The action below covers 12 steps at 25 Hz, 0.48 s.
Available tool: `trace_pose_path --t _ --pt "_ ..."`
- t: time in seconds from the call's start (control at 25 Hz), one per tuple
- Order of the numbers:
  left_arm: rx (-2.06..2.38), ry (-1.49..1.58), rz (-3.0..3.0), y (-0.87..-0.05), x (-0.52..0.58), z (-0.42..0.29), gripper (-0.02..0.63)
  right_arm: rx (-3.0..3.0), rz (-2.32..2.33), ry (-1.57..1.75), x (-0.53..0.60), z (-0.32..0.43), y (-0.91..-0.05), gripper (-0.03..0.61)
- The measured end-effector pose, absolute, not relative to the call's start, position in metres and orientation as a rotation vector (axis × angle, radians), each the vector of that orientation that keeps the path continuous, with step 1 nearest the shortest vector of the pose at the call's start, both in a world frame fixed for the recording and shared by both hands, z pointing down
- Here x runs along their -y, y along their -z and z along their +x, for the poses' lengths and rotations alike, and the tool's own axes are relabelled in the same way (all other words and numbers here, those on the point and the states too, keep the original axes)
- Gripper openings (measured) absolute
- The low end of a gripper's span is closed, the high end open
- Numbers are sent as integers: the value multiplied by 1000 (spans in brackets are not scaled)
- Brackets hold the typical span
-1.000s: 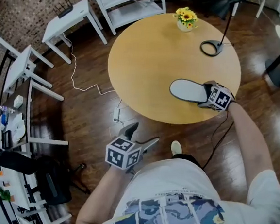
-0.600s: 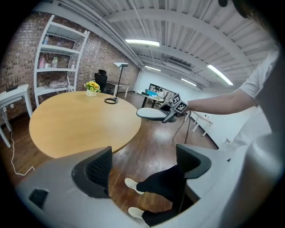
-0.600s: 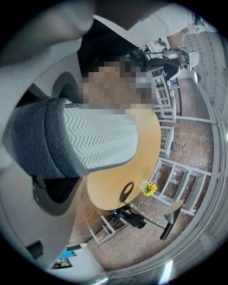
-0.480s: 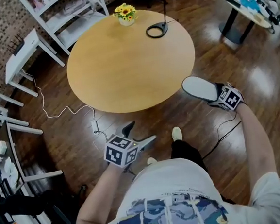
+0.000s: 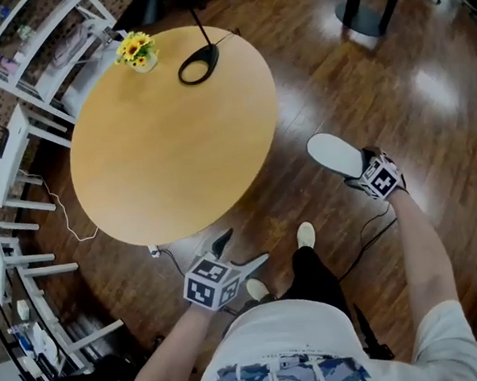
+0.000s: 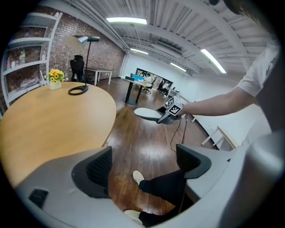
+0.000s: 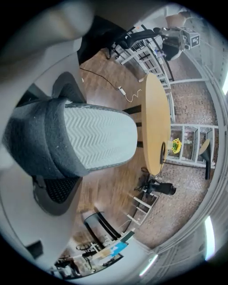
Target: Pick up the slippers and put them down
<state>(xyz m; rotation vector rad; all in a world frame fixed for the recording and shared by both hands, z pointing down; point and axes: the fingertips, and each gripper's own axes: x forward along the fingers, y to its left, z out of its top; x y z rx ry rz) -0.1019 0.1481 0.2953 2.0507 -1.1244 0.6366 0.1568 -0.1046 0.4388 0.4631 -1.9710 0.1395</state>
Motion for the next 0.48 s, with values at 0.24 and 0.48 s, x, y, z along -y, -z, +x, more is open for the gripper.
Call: trace_pose_path --t 0.24,0.48 --pt "937 -768 2052 -393 -57 -3 442 1977 563 -295 171 210 -563 499" --pt "814 -878 2000 -564 23 71 442 1974 627 -424 214 250 -717 499"
